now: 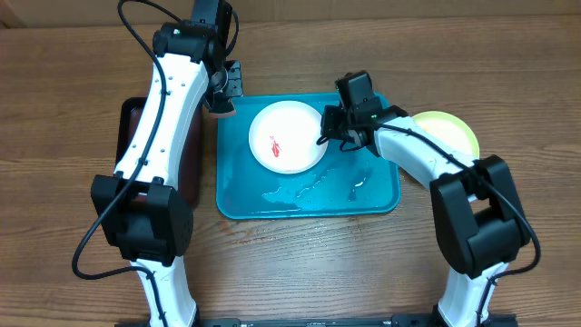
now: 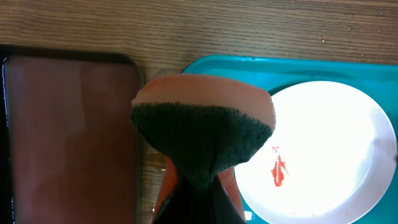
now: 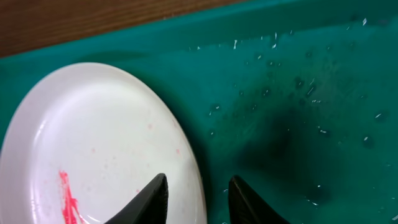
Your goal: Clean dirty plates on tray and stack at the side
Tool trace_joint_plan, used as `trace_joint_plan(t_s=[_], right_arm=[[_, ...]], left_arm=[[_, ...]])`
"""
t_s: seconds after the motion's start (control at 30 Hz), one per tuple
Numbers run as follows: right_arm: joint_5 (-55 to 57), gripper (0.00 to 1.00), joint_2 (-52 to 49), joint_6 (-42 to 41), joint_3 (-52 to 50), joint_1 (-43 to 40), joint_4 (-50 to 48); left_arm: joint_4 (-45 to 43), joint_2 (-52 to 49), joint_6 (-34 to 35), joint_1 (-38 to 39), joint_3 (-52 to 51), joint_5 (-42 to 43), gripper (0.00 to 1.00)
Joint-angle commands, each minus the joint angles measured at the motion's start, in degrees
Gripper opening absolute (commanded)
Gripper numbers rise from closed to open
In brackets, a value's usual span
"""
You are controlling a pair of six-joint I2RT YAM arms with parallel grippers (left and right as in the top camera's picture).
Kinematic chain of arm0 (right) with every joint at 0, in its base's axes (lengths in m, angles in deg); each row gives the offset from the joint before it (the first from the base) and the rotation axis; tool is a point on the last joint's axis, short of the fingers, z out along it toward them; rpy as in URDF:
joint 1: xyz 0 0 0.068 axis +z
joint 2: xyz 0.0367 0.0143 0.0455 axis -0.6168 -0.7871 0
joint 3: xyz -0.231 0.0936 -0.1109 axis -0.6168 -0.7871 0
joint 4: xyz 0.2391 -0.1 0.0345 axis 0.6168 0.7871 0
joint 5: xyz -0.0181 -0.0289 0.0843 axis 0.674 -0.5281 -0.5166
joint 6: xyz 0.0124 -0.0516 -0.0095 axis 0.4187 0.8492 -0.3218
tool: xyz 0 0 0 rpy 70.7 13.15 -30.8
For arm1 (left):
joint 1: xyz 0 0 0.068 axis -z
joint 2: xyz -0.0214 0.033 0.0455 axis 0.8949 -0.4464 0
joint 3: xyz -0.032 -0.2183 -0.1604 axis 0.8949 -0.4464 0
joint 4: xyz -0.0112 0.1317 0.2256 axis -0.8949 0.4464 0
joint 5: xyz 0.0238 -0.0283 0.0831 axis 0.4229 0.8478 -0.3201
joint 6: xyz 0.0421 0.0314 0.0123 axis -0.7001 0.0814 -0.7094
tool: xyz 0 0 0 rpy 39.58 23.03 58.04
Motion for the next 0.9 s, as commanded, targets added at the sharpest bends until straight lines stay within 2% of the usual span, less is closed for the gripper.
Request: trace_joint_plan(t_s=[0.0,0.1,0.23,0.4,0.63,0.87], right_arm=[[-1.4,0.34,-1.2,0.3,0.9,0.3,-0.3],[-1.4,0.33,-1.4,-1.2,0.9,0.3,-0.5],[-2.1,0.24,-2.5,-4.8,0.7,0.3,0.1],[-4.6,0.19,-3.8,-7.8,0.7,0.3,0.3],[-5.9,0.04,-3.8,-11.1,0.7,0.5,2.8],[-10.9,0.04,-3.8,-13.4,0.7,2.8,6.9]], left_arm=[[0.2,0.3,0.2,0.2,-0.2,0.7,0.04],[0.3,0.3,0.2,0.2,-0.2,0.7,0.04],[0.2,0.3,0.2,0.2,-0.2,0.7,0.04],[0.3,0.3,0.2,0.2,-0.2,0.7,0.04],[0.3,0.3,0.2,0.3,-0.2,0.7,0.04],[0.2,0.3,0.2,0.7,-0.2,0.7,0.04]])
